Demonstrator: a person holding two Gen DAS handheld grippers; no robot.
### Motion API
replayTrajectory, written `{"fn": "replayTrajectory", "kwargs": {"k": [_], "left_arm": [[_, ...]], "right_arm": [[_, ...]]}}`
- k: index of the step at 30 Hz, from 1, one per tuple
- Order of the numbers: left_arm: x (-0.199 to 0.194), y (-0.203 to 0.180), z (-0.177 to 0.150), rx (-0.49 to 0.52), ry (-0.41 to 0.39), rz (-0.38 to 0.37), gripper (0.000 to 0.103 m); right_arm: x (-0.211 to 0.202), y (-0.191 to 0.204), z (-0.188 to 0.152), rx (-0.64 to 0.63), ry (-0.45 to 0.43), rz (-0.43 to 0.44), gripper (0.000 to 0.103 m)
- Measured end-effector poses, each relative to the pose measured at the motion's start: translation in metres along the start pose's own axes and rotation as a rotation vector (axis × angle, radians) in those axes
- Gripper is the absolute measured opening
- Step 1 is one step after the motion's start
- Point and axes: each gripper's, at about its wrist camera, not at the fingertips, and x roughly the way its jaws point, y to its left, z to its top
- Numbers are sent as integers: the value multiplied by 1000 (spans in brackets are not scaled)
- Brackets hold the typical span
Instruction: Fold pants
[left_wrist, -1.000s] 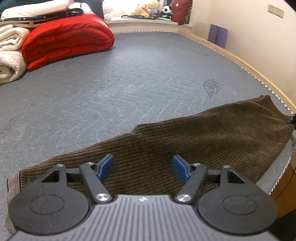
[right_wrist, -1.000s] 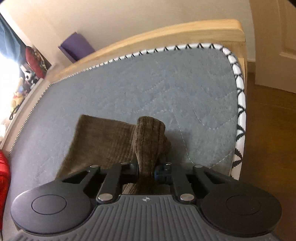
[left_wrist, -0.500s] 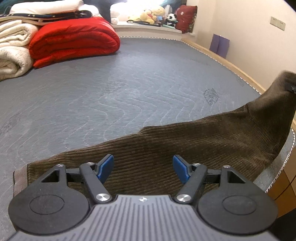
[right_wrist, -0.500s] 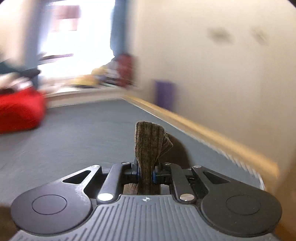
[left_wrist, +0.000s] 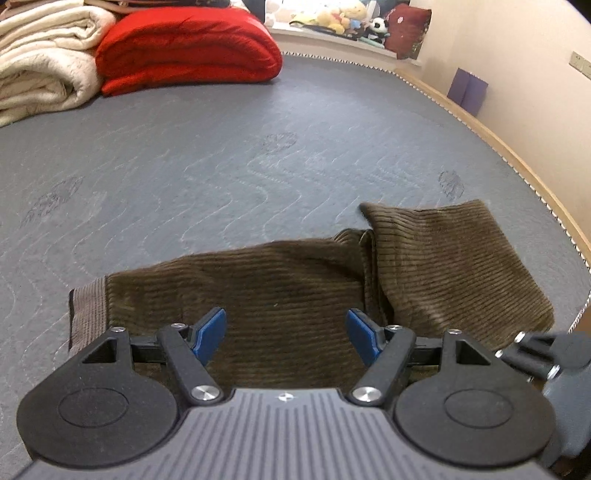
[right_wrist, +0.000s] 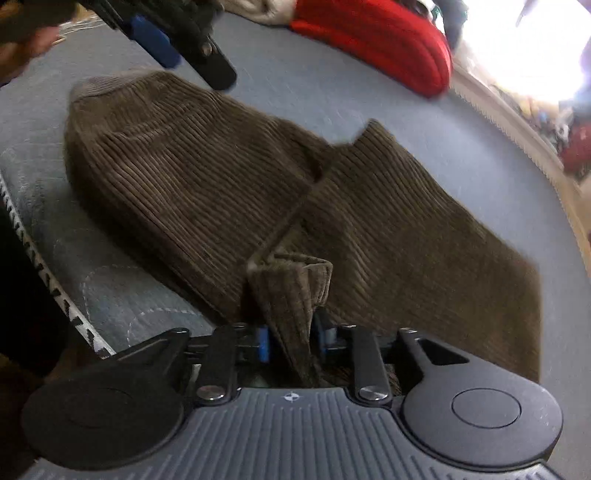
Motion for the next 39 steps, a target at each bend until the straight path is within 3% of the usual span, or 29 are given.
{"fn": "replayTrajectory", "kwargs": {"k": [6,9,13,17,20,23,26,28,29,33,38,39], "left_arm": [[-3,20,-1,-32,9,24,79],[-7,26,-1,-71,3,26,80],[-11,24,-4,-67,-6,34,80],[-12,14,-8,-20,-3,51,80],[-12,10,-10,10,-1,70,80],[-13,8,-8,4,-1,81,80],[-16,2,-5,9,-12,83,80],[-15,-2,-6,20,-8,84,80],[-14,-4,-6,24,-6,85,80],[-9,-9,-9,41,-20,97,80],[-2,-20,-2,47,-48,87,79],[-1,-24,0,51,-59,82,73]], "right_arm": [[-25,-35,8,235,-101,82,30],[-38,-32,12,277,-182,129,30],[-36,-38,15,309,-266,103,30],[-19,-63,3,513,-215,95,37],[-6,-82,-6,611,-181,32,37],[9,-82,-18,647,-123,27,38],[37,-61,-23,573,52,108,39],[31,-42,-19,430,23,47,39],[30,-41,-18,426,21,49,38],[21,-59,-26,564,5,137,38],[1,-67,-37,542,-51,120,38],[-6,-73,-40,543,-71,104,38]]}}
